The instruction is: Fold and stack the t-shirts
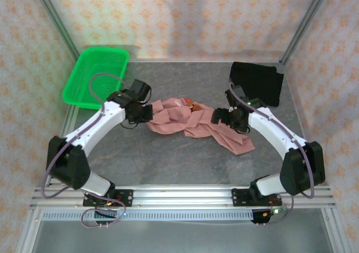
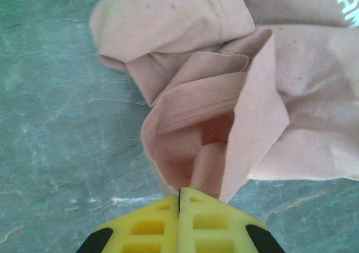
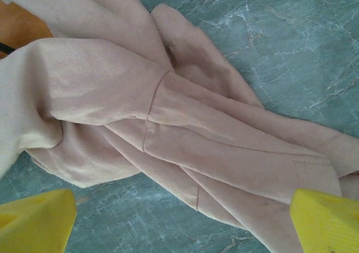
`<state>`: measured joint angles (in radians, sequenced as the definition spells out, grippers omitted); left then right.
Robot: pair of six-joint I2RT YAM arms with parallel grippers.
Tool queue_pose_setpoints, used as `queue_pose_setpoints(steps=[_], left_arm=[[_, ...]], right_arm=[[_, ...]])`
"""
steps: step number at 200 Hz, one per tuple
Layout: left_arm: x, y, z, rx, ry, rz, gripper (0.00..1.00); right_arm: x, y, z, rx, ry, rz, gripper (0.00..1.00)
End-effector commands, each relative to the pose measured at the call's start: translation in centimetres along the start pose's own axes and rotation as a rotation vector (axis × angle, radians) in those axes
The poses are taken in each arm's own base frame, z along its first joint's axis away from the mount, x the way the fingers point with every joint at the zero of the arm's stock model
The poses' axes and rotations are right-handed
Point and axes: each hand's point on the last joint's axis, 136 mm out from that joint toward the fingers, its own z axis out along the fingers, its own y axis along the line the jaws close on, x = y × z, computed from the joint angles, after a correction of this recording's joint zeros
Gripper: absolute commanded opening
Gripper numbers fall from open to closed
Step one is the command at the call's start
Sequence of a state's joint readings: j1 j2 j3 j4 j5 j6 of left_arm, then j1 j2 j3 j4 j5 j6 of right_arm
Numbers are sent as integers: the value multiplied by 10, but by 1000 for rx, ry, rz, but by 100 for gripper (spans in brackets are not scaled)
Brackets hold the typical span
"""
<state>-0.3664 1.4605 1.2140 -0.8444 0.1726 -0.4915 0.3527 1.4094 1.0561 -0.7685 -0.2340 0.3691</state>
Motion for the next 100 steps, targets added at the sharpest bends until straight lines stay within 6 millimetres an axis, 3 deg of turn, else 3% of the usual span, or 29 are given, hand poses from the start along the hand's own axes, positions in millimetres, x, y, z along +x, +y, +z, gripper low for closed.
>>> queue_pose_setpoints(steps=[1,25,51,100], left_arm=[[4,10,-17,42,-21,-108,0],[20,23,-26,57,-33,-154,0],[58,49,-16,5,12,-257,0],[121,116,-1,-128,-18,-580,0]], right_arm=[[3,-11,18,62,26,32,97],[12,-22,36,126,77,56,94],[14,-35,49,198,88,88,88],[10,-54,65,314,67,129,55]])
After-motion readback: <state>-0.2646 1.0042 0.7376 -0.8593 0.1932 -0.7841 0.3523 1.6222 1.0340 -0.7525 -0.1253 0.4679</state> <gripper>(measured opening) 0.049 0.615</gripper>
